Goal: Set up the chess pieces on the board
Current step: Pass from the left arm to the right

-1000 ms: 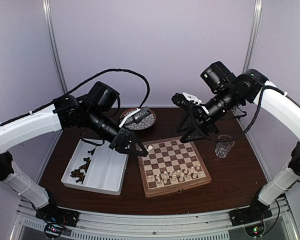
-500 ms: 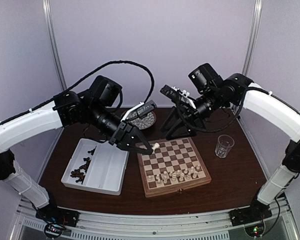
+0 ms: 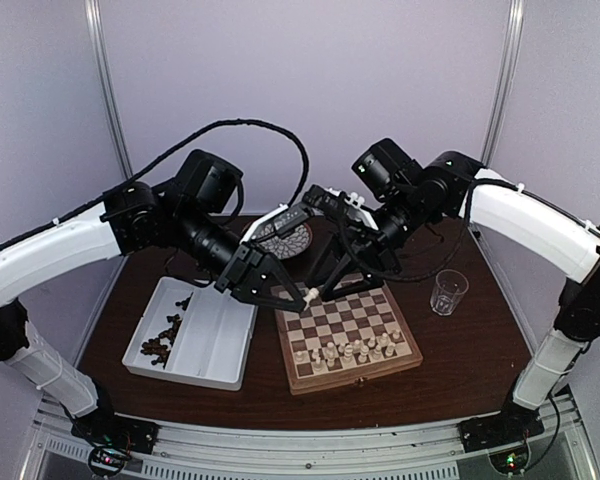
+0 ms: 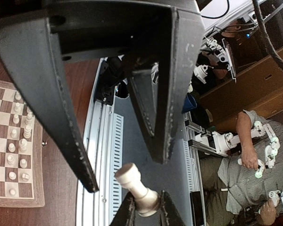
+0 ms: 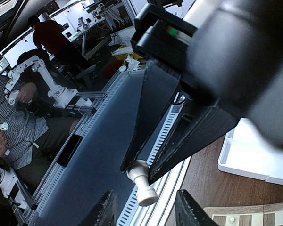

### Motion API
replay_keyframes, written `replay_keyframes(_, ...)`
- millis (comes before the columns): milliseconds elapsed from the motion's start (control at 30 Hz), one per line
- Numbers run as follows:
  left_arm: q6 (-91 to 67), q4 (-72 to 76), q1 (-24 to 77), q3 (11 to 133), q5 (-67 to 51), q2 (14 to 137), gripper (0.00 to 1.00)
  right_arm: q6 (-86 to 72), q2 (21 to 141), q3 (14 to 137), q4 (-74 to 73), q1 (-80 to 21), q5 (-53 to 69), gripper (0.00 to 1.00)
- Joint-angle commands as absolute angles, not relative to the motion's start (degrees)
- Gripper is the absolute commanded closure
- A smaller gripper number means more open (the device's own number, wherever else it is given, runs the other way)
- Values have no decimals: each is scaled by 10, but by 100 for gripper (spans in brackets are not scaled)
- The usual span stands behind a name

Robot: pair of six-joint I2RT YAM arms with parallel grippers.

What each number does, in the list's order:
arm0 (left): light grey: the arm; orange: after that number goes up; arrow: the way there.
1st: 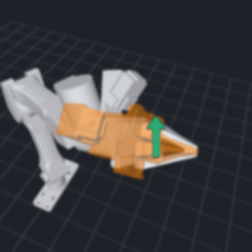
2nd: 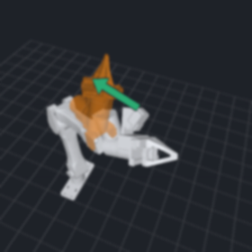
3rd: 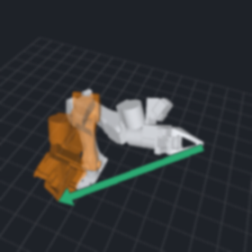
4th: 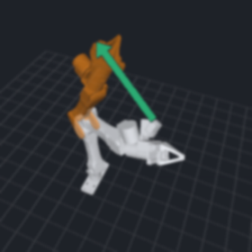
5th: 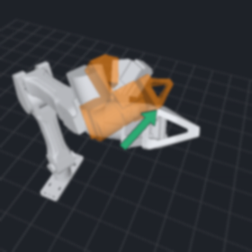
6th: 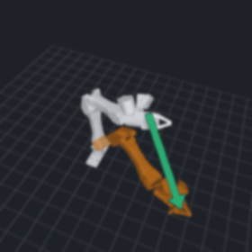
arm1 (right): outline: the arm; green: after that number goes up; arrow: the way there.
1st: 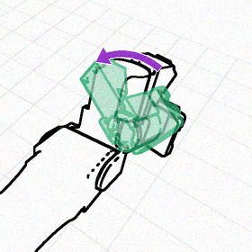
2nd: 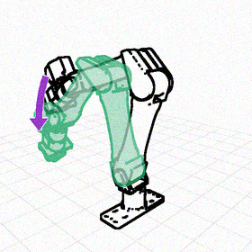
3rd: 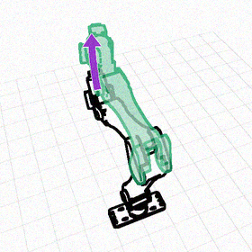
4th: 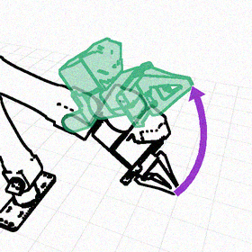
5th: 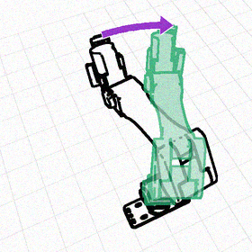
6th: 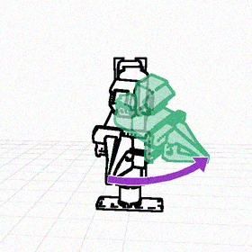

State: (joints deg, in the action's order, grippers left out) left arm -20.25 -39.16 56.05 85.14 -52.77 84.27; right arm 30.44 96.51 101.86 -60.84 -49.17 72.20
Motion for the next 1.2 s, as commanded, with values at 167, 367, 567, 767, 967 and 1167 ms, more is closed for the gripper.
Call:
replay_keyframes(167, -194, -353, 560, 862, -510, 815, 94, 313, 973, 1027, -636, -502, 746, 59)
replay_keyframes(367, -192, -338, 560, 851, -475, 801, 95, 260, 967, 1004, -582, -503, 767, 61)
replay_keyframes(567, -192, -336, 560, 848, -464, 805, 95, 230, 968, 1000, -556, -504, 773, 63)
replay_keyframes(767, -190, -336, 561, 844, -451, 807, 94, 167, 969, 983, -492, -504, 785, 70)
replay_keyframes(967, -187, -330, 560, 841, -434, 803, 94, 132, 970, 971, -461, -503, 787, 86)
replay_keyframes(1167, -186, -333, 561, 832, -390, 792, 75, 164, 959, 972, -488, -503, 748, 93)
